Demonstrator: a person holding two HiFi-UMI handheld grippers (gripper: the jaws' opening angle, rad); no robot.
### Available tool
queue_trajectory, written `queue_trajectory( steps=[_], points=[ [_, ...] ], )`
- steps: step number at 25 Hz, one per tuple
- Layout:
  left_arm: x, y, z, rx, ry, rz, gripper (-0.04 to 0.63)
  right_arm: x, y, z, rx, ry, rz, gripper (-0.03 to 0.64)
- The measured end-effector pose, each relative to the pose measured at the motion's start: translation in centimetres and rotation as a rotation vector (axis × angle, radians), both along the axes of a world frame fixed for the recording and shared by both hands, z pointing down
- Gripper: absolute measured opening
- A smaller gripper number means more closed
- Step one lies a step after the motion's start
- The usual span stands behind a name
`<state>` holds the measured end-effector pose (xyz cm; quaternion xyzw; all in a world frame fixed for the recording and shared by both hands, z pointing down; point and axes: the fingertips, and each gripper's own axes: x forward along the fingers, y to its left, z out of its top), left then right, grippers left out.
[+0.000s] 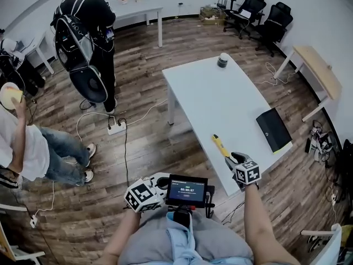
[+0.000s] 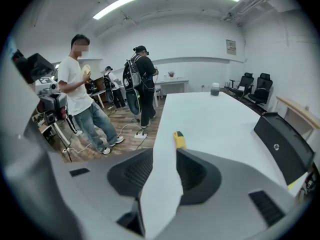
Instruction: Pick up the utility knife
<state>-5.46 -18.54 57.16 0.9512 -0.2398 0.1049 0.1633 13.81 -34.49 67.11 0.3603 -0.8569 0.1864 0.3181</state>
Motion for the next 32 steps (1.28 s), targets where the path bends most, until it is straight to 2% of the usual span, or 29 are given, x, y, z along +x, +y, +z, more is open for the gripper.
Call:
queue_trajectory(
  steps=[13,19,32],
  points=[
    [-0.1,-0.7,-0.1,-0.031,-0.026,-0.038,0.020,0.7,-1.9,3.2,-0.069,0.065,-0.015,0.130],
    [0.3,-0.4,0.9,-0.043,-0.036,-0.023,0.020,0.9,-2.3,5.1,-0.118,0.102,-0.037,0.133],
    [0.2,-0.5,1.8,-0.075,-0.056,-0.047,0.020,2.1,-3.9,8.1,-0.195,0.178,-0.030,0.135]
  ],
)
